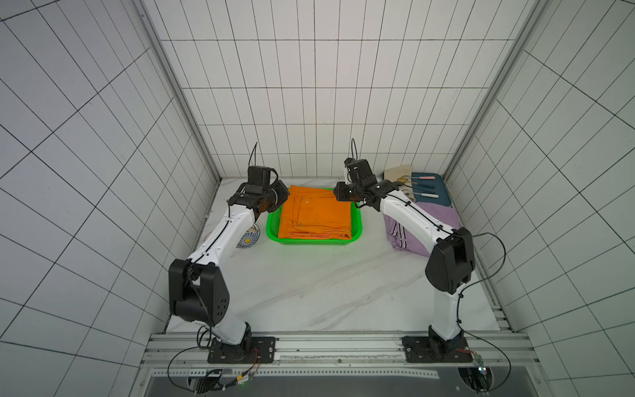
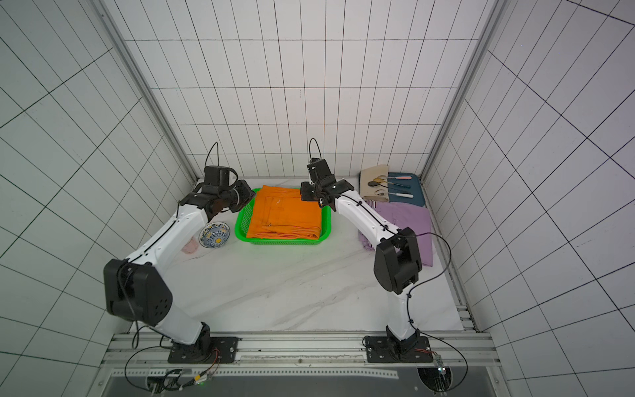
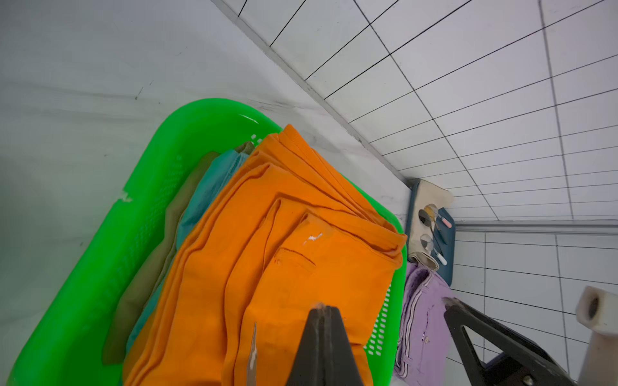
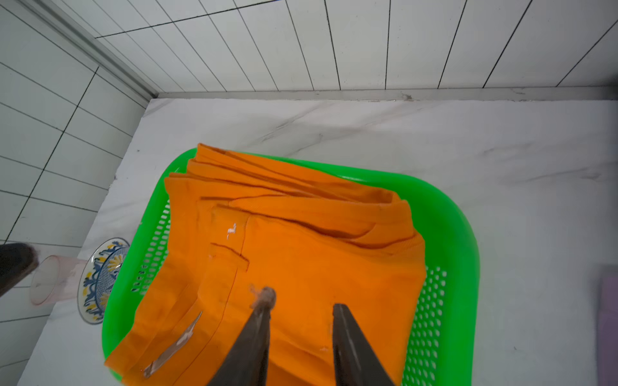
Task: Put the folded long pants in the basket
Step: Move the long pant to the center of the board.
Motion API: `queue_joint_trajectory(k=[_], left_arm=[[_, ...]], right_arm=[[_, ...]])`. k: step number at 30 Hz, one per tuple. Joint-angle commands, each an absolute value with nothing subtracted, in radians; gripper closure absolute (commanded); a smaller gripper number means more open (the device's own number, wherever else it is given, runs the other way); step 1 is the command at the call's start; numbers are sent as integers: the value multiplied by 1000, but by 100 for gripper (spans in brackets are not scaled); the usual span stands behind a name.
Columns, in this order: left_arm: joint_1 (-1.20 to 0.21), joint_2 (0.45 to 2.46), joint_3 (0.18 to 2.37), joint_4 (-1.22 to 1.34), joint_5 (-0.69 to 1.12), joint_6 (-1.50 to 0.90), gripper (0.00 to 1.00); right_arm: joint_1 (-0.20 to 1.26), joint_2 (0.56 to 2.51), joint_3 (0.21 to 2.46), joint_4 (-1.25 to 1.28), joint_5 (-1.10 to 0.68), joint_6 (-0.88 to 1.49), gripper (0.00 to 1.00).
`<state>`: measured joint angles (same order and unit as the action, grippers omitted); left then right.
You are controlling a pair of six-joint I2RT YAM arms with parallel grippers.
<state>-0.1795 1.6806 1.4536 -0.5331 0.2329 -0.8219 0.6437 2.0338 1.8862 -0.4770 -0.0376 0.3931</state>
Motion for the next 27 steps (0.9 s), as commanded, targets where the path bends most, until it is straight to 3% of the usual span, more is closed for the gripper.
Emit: queue_joint_trajectory(k=[1,5,10,14,17,18,19,21,22,24,27], left_arm=[[-156,1871,1523,-577,297,-774,100],[-115,2017,1570,-567,371,-768,100],[-98,2040,1544,-535,393,-781,100],[-107,1935,1492,-540,398,-792,100],[-148,1741,1427,-558,331,-778,97],[-173,1658,1403,-571,290,-770,91],[-202,1564,1376,-576,247,-764,77],[-276,1383,1289,-565,176,-768,37],[-325,1286,1234,-546,155,-783,24],[-418,1115,1101,-475,164,-845,17],[-603,920,887,-351,145,-975,14]], right_arm=[[610,2185,1965,-570,-6,371,67],[587,2252,1988,-568,-24,378,67],[580,2254,2011,-594,-33,370,67],[580,2156,2018,-644,-41,359,65],[579,1990,1932,-630,-38,362,57],[579,1913,1881,-612,-42,368,53],[579,1830,1815,-582,-49,376,50],[578,1671,1665,-511,-56,396,44],[578,1573,1573,-471,-52,415,38],[567,1403,1414,-405,-72,461,27],[539,1233,1271,-406,-163,506,23]])
